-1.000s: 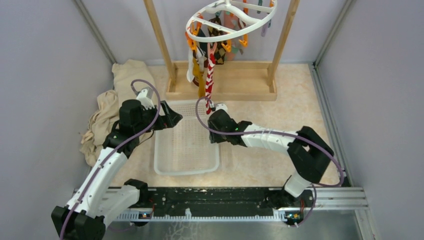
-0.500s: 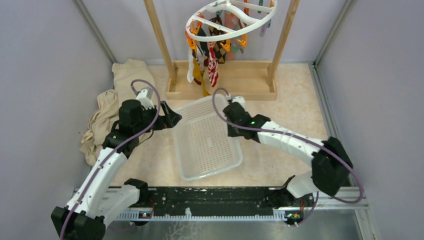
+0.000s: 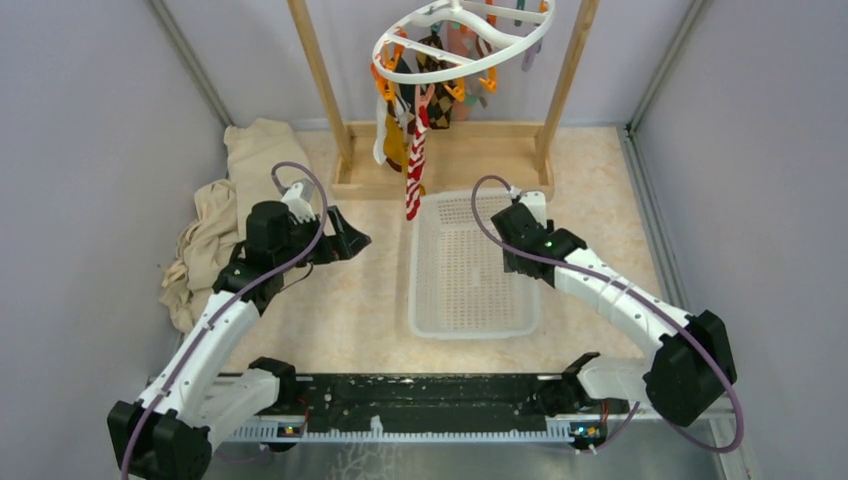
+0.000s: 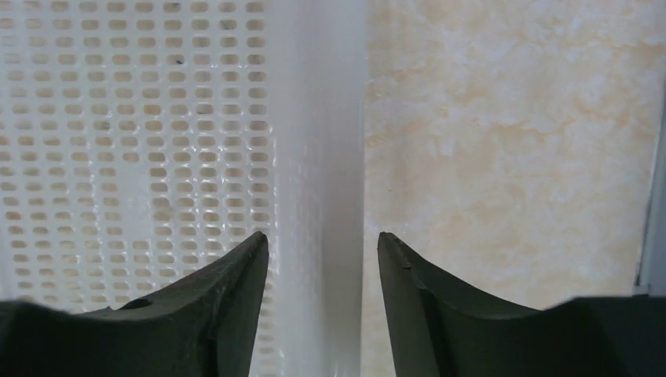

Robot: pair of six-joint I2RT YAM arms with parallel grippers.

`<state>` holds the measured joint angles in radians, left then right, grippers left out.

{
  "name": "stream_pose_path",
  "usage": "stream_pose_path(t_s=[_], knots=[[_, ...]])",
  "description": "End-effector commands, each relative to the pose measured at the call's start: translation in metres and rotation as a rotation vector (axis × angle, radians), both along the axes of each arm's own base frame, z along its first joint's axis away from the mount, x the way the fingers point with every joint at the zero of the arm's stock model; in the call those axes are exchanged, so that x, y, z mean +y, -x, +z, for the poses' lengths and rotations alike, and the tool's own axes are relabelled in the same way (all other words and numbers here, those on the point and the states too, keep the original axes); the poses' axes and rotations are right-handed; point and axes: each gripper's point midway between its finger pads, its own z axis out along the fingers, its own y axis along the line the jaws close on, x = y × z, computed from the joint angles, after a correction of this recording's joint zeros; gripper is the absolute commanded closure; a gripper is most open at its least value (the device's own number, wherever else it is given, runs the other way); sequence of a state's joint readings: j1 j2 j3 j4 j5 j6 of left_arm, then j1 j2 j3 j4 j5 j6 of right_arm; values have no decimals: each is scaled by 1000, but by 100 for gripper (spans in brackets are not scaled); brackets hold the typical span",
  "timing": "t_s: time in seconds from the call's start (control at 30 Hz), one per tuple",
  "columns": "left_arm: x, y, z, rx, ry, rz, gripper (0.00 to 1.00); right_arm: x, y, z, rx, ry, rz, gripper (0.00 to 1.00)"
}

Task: Remove the socks clipped to the hanger
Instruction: Move the bin to the center of the board.

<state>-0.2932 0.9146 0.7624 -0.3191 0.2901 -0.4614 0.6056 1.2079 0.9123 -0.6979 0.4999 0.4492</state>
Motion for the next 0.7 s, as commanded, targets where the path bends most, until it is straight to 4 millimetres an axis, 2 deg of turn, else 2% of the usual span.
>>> stream_pose_path(t_s=[0.0, 0.17, 0.33, 0.43, 0.5, 0.53, 0.57, 0.6, 0.67], knots=[[-11, 2, -8, 19, 46, -40, 1, -28, 2, 13, 34, 175, -22, 37], [-21, 3, -24, 38, 61, -49, 1, -24, 5, 17, 44, 142, -25, 31], [-30, -6, -39, 30, -11, 9, 2, -15, 2, 50, -53, 30, -27, 30], [-42, -15, -55, 56, -78, 37, 11, -10, 1, 75, -119, -47, -21, 30], [-48, -21, -68, 79, -122, 53, 24, -5, 2, 91, -160, -107, -8, 34], [-51, -25, -75, 93, -133, 59, 36, -1, 3, 100, -186, -144, 7, 35], [-54, -27, -83, 110, -145, 59, 44, 1, 4, 106, -200, -166, 16, 37], [-57, -29, -91, 126, -158, 62, 58, 2, 5, 110, -209, -184, 23, 38], [-61, -32, -109, 160, -182, 62, 71, 5, 8, 113, -216, -209, 39, 39]])
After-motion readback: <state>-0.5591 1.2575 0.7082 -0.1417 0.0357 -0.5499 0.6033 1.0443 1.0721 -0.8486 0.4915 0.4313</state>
